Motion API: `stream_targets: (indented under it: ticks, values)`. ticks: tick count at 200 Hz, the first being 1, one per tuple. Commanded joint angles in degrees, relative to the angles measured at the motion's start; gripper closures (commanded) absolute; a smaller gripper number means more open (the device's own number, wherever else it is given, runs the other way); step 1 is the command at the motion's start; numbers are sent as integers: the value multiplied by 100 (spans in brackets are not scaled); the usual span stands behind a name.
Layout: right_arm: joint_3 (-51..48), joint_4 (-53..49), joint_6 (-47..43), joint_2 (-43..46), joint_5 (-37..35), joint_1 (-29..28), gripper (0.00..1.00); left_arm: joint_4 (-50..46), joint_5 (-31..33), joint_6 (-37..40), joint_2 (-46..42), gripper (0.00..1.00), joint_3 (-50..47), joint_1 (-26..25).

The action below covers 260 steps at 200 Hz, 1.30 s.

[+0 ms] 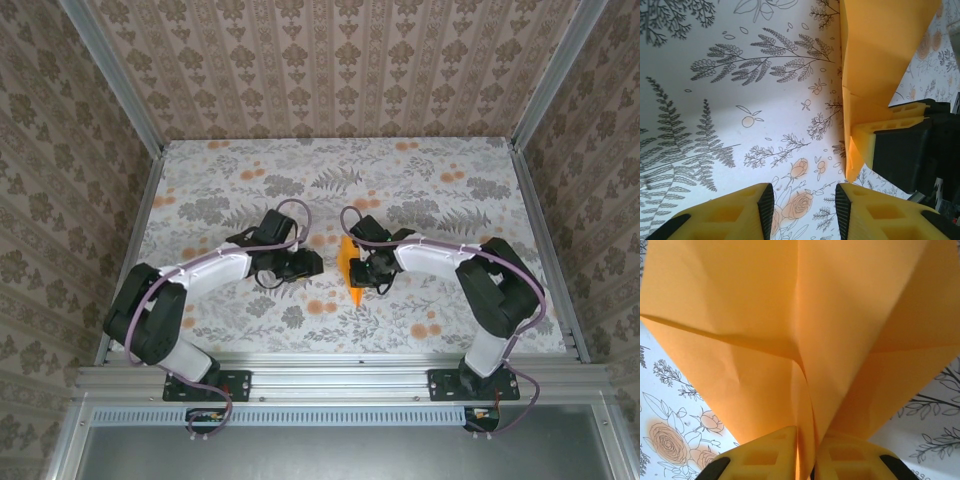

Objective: Fold a paper plane with a square sheet of paper (pick it up from the middle)

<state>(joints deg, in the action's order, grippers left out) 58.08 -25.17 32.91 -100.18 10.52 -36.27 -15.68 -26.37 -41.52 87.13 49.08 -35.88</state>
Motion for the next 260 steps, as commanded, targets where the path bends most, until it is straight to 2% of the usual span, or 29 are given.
stream_targets:
  ticks: [1, 51, 110, 146, 165, 190, 217, 238, 260]
  values:
    - [245, -302, -100, -189, -286, -103, 81, -197, -6, 197, -188, 59, -93, 68]
    - [654, -792, -196, -581, -727, -298, 83, -183, -69, 248, -145, 58, -144, 99]
    - [841, -991, -258, -880, -895, -422, 83, -106, -140, 233, -88, 57, -202, 99]
    - [923, -1114, -278, -524, -824, -437, 82, -196, -188, 387, -116, 56, -25, 90]
    - [1015, -1327, -365, -192, -755, -420, 78, -467, -151, 658, -199, 54, 216, 97]
    - [1103, -1622, -557, 314, -595, -325, 68, -1157, 89, 1336, -293, 45, 727, 103]
    - [1230, -1974, -996, 792, -481, -175, 59, -1743, 746, 2074, -384, 36, 1201, 107]
    - [1111, -1820, -1401, 1173, -261, 16, 54, -1673, 1164, 2508, -543, 26, 1271, 141]
    - [688, -1200, -1707, 1635, 129, 377, 49, -1465, 1750, 3042, -645, 15, 1205, 159]
